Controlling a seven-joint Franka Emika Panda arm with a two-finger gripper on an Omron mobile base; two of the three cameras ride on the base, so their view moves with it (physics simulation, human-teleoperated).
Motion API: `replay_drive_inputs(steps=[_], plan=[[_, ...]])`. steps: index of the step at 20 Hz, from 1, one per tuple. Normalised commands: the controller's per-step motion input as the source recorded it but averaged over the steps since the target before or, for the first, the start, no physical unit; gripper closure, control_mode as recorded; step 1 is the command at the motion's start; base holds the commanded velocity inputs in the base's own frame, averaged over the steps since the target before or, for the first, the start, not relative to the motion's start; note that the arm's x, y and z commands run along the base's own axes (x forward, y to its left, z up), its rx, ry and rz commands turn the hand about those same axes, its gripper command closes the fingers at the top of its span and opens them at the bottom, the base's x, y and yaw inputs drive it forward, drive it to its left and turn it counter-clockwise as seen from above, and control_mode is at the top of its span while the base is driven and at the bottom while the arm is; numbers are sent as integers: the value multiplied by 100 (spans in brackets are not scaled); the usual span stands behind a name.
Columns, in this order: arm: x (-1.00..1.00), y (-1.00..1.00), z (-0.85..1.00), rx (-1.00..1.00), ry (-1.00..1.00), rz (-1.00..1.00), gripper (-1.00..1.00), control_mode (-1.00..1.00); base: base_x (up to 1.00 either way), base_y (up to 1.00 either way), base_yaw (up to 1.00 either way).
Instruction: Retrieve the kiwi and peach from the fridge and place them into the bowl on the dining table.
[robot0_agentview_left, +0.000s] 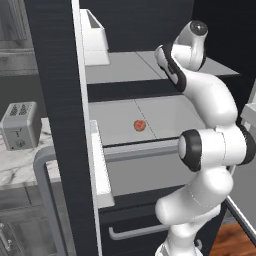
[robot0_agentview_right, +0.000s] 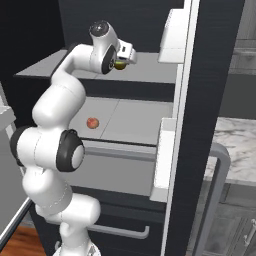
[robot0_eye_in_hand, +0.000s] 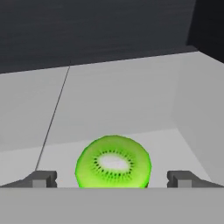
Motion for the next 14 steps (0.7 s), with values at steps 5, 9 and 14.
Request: replay_drive_inputs(steps=[5,9,14], plan=[[1,-4,-4,0,4,0,-100,-100,0,0,0],[5,0,-13,0,4,0,-100,-100,0,0,0],[30,0,-24,0,0,0,-100,-100,0,0,0]])
